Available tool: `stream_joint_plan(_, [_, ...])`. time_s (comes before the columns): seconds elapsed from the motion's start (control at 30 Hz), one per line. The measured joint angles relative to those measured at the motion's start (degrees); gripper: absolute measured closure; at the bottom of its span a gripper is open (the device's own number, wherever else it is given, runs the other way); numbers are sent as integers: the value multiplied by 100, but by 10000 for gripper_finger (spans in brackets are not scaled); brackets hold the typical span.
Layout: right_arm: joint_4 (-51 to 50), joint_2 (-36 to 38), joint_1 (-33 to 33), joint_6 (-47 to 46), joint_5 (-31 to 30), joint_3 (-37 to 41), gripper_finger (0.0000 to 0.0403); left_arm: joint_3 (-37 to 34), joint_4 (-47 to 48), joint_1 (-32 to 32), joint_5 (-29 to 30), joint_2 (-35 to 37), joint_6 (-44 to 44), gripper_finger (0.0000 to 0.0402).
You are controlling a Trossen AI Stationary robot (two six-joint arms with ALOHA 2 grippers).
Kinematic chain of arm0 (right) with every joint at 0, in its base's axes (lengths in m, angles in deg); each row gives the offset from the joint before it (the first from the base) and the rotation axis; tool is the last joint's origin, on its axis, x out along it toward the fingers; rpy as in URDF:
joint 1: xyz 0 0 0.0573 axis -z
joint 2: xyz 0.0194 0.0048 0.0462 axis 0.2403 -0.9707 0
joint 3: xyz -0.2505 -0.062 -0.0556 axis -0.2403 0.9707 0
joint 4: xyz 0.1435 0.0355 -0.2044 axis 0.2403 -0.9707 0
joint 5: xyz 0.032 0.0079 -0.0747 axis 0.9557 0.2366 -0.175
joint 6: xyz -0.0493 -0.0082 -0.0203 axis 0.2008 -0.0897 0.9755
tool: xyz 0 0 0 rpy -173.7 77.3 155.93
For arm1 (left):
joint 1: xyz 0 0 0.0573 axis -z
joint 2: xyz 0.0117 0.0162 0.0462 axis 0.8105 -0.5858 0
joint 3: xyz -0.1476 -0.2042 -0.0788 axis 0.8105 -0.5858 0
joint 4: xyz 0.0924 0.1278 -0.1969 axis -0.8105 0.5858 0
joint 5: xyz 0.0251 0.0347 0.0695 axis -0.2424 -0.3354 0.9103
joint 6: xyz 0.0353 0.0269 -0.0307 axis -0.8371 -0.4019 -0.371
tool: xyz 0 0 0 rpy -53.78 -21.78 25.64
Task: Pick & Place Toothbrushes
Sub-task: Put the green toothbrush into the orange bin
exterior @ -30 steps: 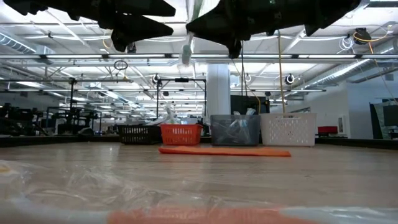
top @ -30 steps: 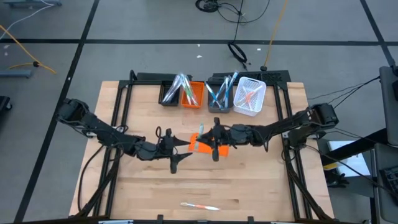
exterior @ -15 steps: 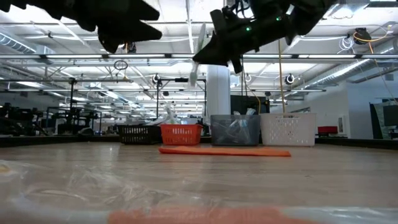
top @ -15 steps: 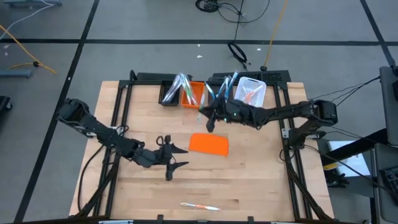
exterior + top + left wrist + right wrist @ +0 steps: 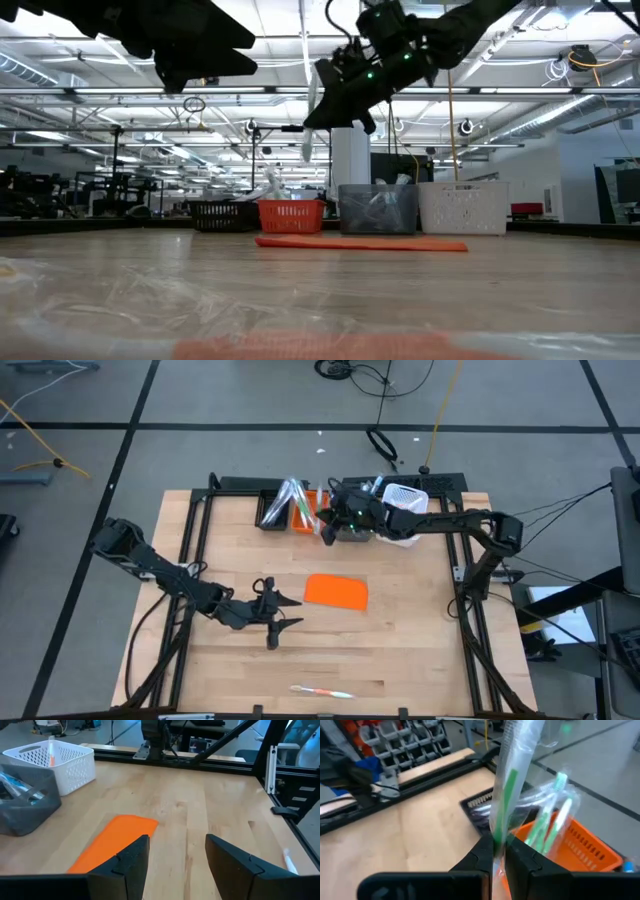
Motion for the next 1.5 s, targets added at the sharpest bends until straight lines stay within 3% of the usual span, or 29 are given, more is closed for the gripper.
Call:
stream_joint_plan(0.53, [-1131, -1554, 543, 418, 35, -1724, 386, 0, 2, -17, 21, 0, 5, 204])
stream_joint_plan(1.3, [-1595, -1612, 653, 396, 16, -1767, 386, -2, 5, -17, 21, 2, 47, 204])
stream_joint_plan(1.5, [-1577, -1612, 650, 584, 15, -1686, 360, -2, 3, -17, 21, 2, 49, 204])
